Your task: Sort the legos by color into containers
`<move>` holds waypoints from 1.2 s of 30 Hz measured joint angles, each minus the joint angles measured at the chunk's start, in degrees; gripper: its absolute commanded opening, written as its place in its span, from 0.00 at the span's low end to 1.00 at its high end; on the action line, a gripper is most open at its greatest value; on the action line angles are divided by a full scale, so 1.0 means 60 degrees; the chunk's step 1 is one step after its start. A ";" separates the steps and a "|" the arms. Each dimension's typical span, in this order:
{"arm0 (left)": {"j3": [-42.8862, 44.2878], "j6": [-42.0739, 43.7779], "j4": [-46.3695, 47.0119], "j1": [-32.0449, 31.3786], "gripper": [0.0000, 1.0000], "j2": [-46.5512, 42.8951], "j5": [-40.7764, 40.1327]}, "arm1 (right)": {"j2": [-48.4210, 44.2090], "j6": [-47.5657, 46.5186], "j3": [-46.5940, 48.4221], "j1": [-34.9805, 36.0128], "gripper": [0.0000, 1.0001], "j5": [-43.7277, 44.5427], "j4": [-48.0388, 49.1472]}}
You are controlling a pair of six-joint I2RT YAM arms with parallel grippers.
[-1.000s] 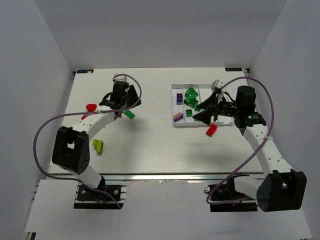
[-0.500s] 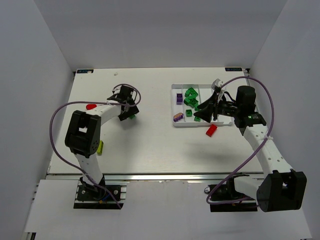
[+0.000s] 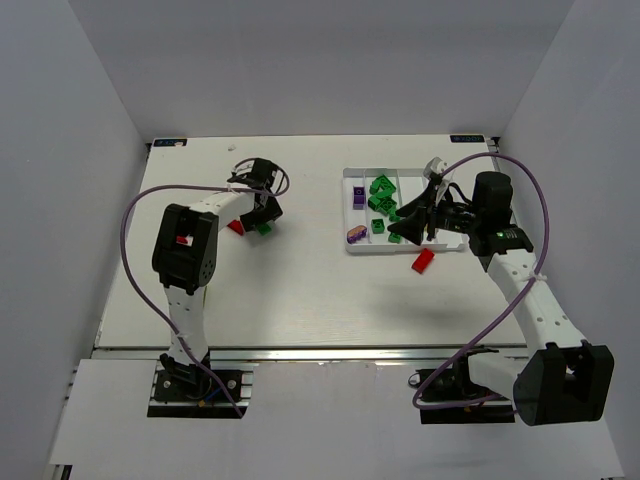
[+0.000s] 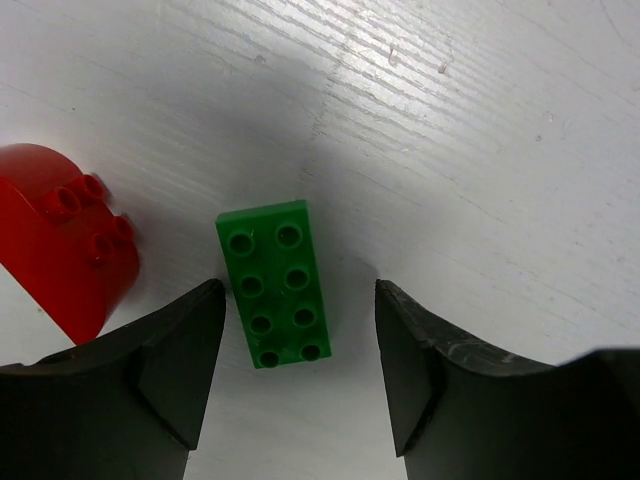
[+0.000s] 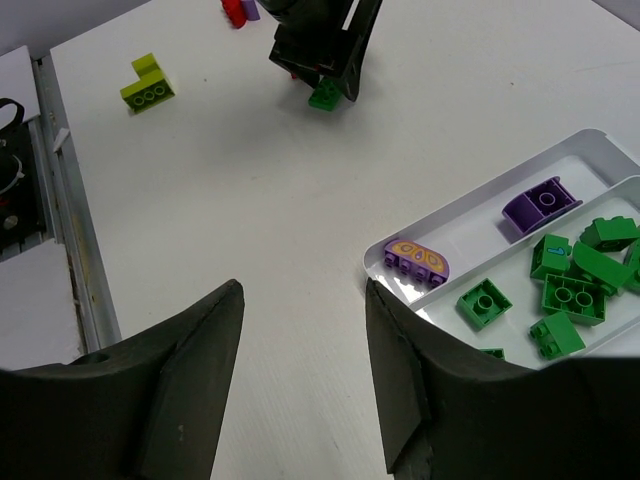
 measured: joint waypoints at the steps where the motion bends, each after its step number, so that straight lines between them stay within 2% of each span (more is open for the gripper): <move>1: 0.0109 0.0007 -0.0135 -0.0007 0.70 0.0069 -0.0087 | -0.0015 0.0000 0.0000 0.0000 0.58 0.0004 0.0000; 4: 0.0175 0.0058 -0.0310 -0.0011 0.65 0.0106 -0.0186 | -0.0036 0.0004 0.0000 0.0000 0.58 0.0022 0.0000; 9: 0.0295 0.0364 -0.0528 -0.0011 0.50 0.0200 -0.0266 | -0.0058 0.0004 0.0000 -0.0004 0.58 0.0029 0.0004; 13: 0.0102 0.0681 -0.0379 -0.0011 0.23 0.0087 -0.0153 | -0.0080 0.0004 0.0000 -0.0025 0.58 0.0029 0.0004; 16: -0.0233 0.0929 -0.0066 0.0004 0.09 -0.0138 0.0160 | -0.0149 0.0007 0.0000 -0.0040 0.58 0.0029 0.0004; 18: -0.0568 0.1118 0.0219 0.0025 0.05 -0.0379 0.0732 | -0.0204 0.0011 0.0000 -0.0073 0.58 0.0025 0.0007; 23: -0.1628 0.1767 0.1209 -0.0186 0.00 -0.1326 0.2932 | -0.0310 0.0044 0.0000 -0.0193 0.58 0.0029 0.0044; 27: -0.1705 0.2251 0.2055 -0.0867 0.00 -0.1949 0.4080 | -0.0430 0.0076 -0.0004 -0.0248 0.57 0.0036 0.0113; 31: -0.0849 0.2707 0.2473 -0.1876 0.00 -0.1898 0.4699 | -0.0594 0.0186 -0.0004 -0.0379 0.55 0.0036 0.0273; 35: 0.0386 0.3009 0.2867 -0.2652 0.00 -0.1220 0.4980 | -0.0681 0.0295 -0.0004 -0.0576 0.50 0.0033 0.0350; 36: 0.0769 0.3056 0.2907 -0.2805 0.03 -0.0943 0.5031 | -0.0681 0.0321 -0.0007 -0.0616 0.49 0.0029 0.0386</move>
